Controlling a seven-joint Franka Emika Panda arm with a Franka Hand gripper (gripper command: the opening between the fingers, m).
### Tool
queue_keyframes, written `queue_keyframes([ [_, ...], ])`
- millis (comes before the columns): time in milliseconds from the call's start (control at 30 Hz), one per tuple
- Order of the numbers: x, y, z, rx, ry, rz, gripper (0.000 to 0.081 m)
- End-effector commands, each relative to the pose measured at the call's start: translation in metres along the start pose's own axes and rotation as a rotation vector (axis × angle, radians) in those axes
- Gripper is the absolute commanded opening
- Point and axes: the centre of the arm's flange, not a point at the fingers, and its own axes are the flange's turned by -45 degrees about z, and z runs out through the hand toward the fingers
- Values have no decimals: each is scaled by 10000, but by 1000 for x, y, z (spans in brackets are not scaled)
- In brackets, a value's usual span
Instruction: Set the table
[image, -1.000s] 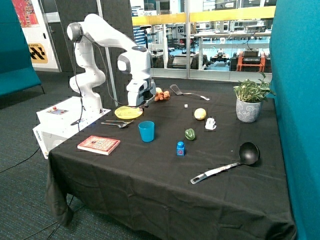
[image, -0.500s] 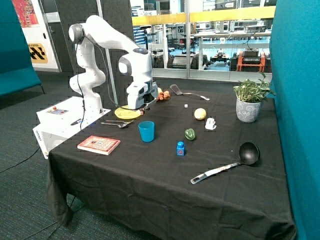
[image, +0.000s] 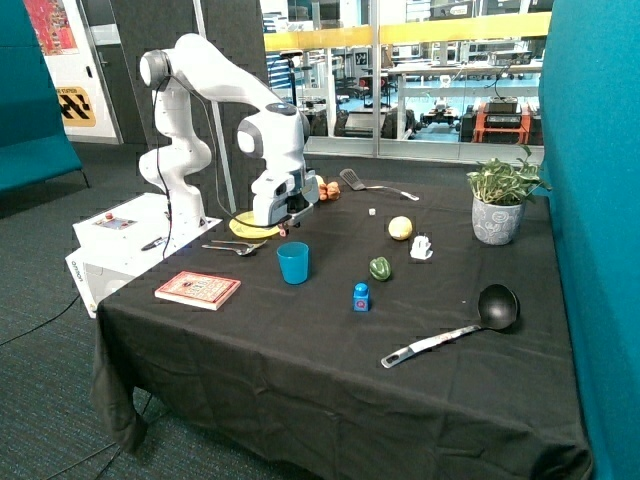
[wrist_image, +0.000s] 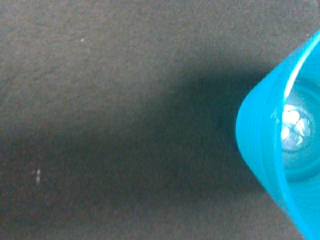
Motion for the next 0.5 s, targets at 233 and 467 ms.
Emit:
queue_keyframes([
  [233, 17, 0, 13, -7, 36, 209, 356],
  [467, 28, -5, 13, -8, 36, 87, 352],
])
